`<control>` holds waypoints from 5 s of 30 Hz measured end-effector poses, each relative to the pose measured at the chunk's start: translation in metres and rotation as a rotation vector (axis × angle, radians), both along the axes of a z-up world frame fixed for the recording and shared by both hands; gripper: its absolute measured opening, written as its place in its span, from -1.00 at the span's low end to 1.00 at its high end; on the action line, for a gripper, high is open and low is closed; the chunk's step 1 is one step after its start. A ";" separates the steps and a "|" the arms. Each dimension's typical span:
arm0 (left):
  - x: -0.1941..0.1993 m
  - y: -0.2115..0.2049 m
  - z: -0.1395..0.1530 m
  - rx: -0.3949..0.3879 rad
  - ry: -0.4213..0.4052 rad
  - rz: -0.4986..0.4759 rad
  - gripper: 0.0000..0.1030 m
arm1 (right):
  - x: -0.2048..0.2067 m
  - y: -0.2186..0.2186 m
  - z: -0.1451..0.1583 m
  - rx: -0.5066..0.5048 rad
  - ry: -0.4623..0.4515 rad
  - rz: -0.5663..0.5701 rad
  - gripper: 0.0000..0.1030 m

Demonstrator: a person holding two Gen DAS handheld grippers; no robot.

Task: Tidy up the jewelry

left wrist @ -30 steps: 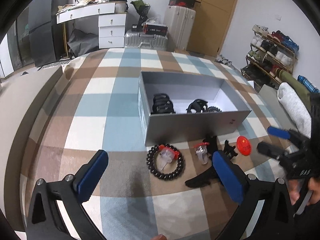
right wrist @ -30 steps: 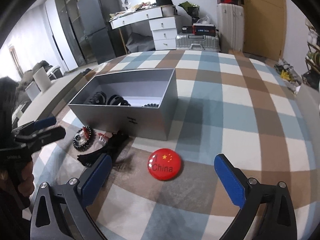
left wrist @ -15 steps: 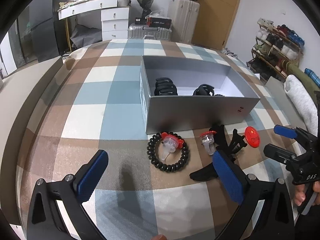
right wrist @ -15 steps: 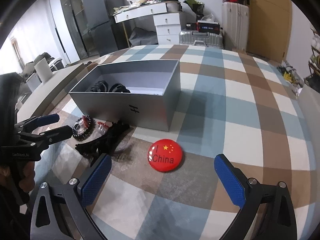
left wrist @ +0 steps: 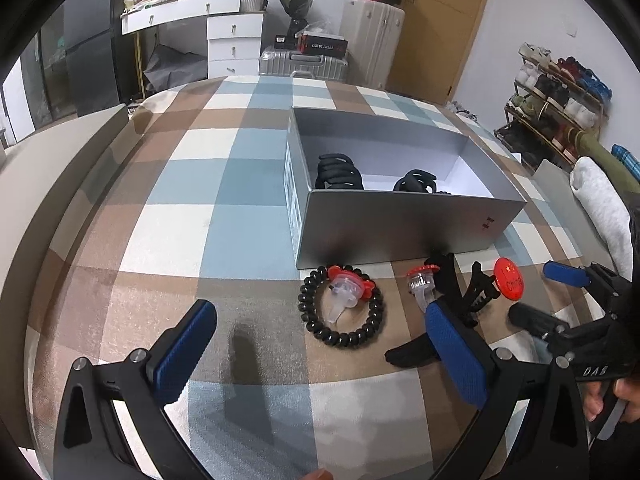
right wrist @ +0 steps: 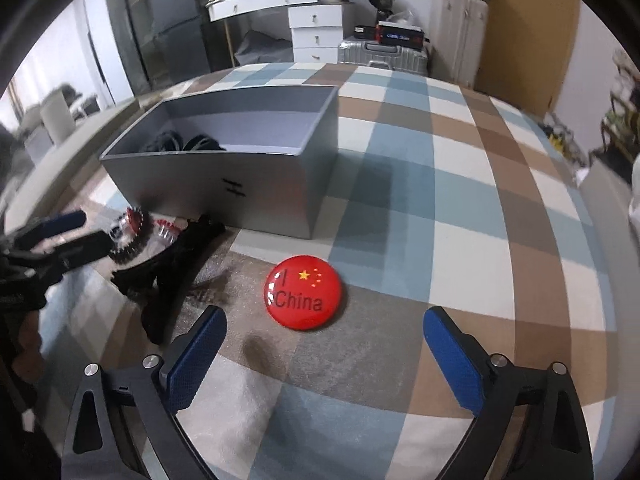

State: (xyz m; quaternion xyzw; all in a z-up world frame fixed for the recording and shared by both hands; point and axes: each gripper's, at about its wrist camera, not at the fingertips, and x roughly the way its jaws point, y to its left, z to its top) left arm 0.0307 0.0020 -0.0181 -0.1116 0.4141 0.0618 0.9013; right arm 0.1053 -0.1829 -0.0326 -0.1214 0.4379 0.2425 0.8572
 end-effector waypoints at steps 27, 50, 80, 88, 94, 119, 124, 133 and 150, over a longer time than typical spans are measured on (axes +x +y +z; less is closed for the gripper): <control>-0.005 0.001 -0.006 -0.008 0.005 0.039 0.97 | 0.004 0.011 -0.006 0.007 -0.042 -0.020 0.21; 0.002 0.006 -0.006 -0.044 0.023 0.067 0.87 | -0.006 -0.007 0.028 0.228 -0.074 0.037 -0.18; 0.007 -0.017 -0.001 0.031 -0.004 -0.056 -0.81 | -0.008 -0.011 0.034 0.241 -0.084 0.039 -0.18; 0.003 -0.018 0.010 0.017 -0.049 -0.068 -0.81 | -0.007 -0.013 0.035 0.246 -0.090 0.034 -0.18; 0.002 -0.021 0.015 0.058 -0.066 -0.068 -0.81 | -0.006 -0.015 0.036 0.250 -0.091 0.028 -0.18; 0.000 -0.006 0.035 0.033 -0.153 -0.042 -0.81 | -0.011 -0.022 0.050 0.323 -0.152 0.032 -0.18; 0.004 -0.003 0.038 0.030 -0.167 -0.050 -0.81 | -0.013 -0.023 0.054 0.369 -0.172 0.044 -0.18; 0.013 0.001 0.041 0.036 -0.186 -0.071 -0.81 | -0.015 -0.023 0.058 0.398 -0.188 0.048 -0.18; 0.039 0.002 0.037 -0.028 -0.203 -0.123 -0.81 | 0.001 0.007 0.061 0.411 -0.169 0.027 -0.18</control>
